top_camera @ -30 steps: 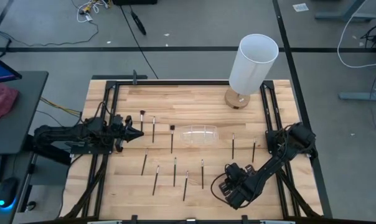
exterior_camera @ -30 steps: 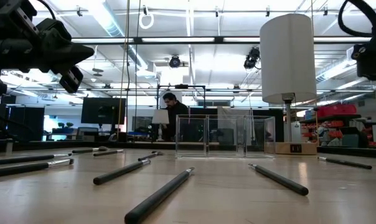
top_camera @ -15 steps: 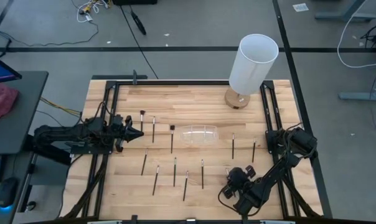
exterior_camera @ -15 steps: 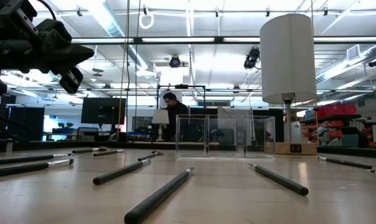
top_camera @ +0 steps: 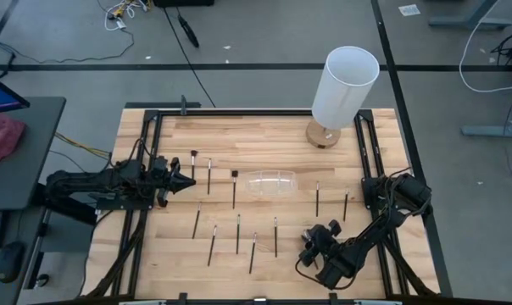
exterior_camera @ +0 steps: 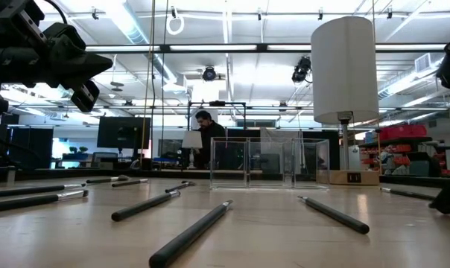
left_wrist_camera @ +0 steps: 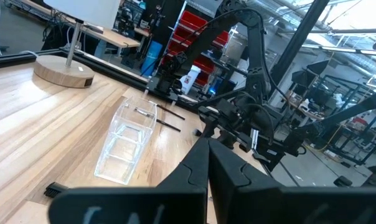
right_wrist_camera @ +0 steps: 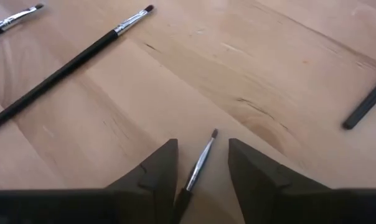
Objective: Pick & Place Makeup Supplies
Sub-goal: Put the black makeup brush into the transparent organizer
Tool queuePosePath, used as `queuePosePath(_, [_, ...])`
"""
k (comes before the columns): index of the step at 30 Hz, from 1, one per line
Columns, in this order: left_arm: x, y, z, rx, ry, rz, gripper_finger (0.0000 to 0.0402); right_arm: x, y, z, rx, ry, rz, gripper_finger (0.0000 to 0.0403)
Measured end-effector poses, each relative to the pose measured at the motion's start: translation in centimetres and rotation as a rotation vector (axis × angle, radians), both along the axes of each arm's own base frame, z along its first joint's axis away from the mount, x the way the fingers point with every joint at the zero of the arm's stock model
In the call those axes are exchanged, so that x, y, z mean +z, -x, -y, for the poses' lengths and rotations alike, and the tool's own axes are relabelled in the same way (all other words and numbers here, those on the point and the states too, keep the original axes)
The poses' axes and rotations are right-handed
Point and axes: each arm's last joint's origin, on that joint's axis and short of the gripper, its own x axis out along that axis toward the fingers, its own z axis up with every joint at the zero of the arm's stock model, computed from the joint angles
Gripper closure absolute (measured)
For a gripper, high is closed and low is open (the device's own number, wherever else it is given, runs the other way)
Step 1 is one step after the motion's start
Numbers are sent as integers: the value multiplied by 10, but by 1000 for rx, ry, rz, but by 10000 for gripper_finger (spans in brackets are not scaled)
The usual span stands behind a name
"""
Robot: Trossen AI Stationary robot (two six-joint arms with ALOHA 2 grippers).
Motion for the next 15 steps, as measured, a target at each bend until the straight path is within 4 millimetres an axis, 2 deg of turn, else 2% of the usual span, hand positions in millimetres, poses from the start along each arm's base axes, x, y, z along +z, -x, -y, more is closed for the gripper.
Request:
queuePosePath(8, [0, 0, 0, 0, 1, 0, 399, -3, 8, -7, 62, 26, -20, 272])
queuePosePath(15, [0, 0, 0, 0, 2, -1, 399, -15, 13, -11, 95, 107, 25, 274])
